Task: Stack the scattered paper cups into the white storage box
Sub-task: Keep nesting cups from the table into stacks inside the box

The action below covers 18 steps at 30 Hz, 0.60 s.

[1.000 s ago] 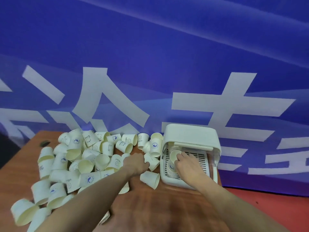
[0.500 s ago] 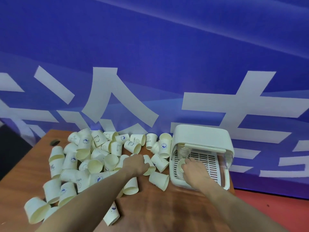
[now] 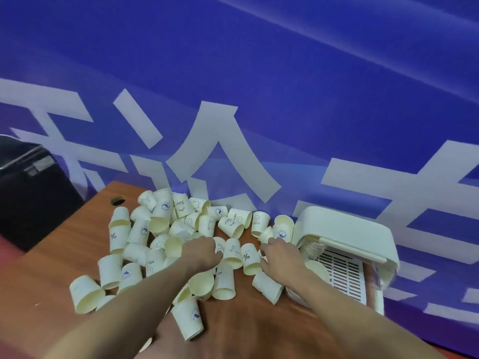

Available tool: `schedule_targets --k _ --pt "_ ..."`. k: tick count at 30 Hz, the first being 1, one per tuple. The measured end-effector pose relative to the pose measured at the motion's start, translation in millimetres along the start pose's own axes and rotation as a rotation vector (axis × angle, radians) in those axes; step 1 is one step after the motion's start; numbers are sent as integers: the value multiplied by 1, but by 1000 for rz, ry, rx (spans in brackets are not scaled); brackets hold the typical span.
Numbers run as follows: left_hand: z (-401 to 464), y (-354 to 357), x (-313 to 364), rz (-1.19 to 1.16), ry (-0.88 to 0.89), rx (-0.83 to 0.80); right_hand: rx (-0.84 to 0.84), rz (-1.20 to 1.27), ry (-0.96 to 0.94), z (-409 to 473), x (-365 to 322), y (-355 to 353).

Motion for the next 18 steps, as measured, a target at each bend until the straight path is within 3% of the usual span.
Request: schedule_targets --k 7,18 --pt "-11 0 -91 -41 -142 -13 -51 -10 -95 37 -59 3" --pt "-5 13 -174 -123 -261 -30 -151 1 -174 110 -139 28"
Point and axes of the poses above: each hand's wrist, its own z-axis towards the middle knuckle, its own y-axis out of the palm, x = y × z, the point moved 8 cm from there along z, towards the middle knuckle, and after that the axes turned 2 degrees about -x, right-handed, at the moved point
